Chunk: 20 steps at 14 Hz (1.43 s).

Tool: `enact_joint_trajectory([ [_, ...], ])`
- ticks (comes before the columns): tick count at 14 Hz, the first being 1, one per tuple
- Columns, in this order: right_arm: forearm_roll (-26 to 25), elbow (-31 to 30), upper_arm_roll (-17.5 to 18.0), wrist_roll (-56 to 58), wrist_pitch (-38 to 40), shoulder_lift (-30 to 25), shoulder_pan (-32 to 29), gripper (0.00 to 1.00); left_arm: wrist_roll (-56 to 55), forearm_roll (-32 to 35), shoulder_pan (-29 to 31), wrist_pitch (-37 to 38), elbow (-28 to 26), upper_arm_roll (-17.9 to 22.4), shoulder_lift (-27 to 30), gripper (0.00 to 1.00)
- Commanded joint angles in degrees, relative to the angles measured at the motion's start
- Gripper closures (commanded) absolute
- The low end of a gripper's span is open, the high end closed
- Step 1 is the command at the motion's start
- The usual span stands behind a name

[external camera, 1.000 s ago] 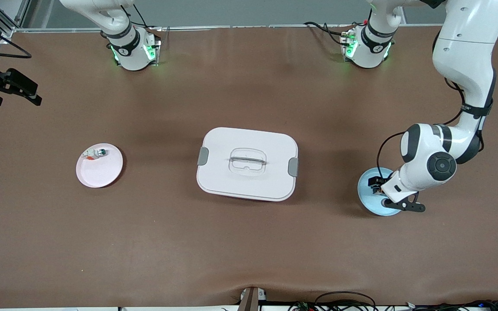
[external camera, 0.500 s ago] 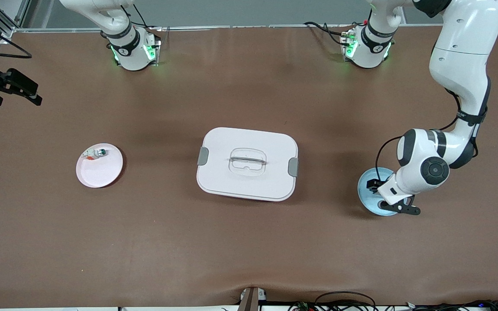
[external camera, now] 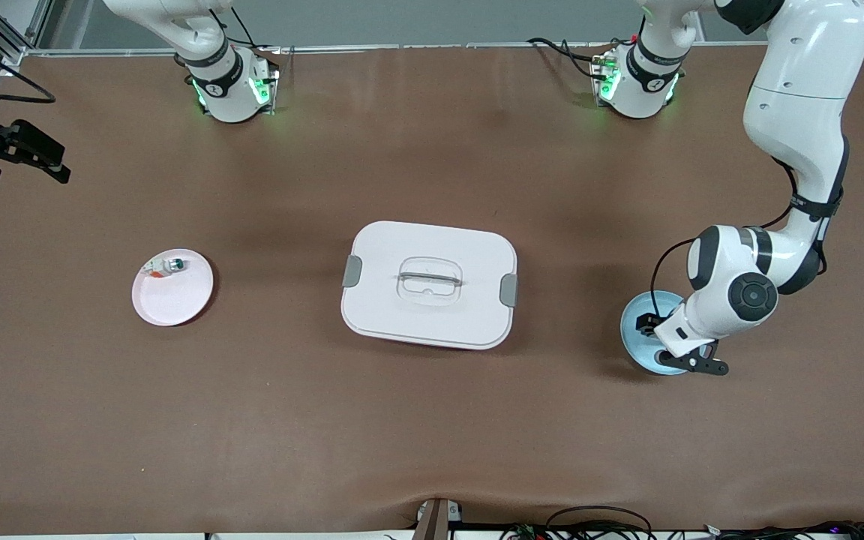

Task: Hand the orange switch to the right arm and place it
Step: 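Close the left gripper on the black-orange switch, then lift the switch with the left gripper and carry it over the box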

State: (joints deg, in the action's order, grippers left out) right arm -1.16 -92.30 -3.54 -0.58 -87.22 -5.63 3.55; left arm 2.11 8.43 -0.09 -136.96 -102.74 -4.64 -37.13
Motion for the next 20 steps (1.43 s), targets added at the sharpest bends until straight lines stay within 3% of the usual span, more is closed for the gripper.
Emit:
enact_joint_trajectory([
  [1, -0.5, -0.6, -0.1, -1.5, 0.2, -0.7, 0.1, 0.0, -0.2, 1.2, 0.4, -0.3, 0.9, -0.2, -0.5, 0.69],
  [3, -0.4, -0.6, -0.1, -2.7, 0.3, -0.7, 0.0, 0.0, -0.2, 1.2, 0.5, -0.3, 1.0, -0.2, -0.1, 0.76],
  [6, -0.2, -0.8, -0.1, -2.9, 0.3, -0.7, 0.0, 0.0, 0.6, 1.2, 0.9, -0.1, 0.9, -0.2, 0.5, 0.76],
  [11, 2.1, -0.8, -0.4, -3.3, 0.3, -0.7, -0.4, 0.0, 0.4, -1.0, 1.3, 4.6, 1.2, -0.3, 6.4, 0.76],
  [13, 2.1, -0.8, -0.4, -3.2, 0.6, -0.7, -0.5, 0.0, 0.3, -3.8, 1.4, 10.1, 2.5, -0.3, 9.3, 0.76],
  [20, 2.0, -0.4, -0.4, -2.8, 0.6, -0.6, -0.4, 0.0, -2.3, -14.9, 1.2, 34.7, 15.4, -0.3, 16.0, 0.75],
])
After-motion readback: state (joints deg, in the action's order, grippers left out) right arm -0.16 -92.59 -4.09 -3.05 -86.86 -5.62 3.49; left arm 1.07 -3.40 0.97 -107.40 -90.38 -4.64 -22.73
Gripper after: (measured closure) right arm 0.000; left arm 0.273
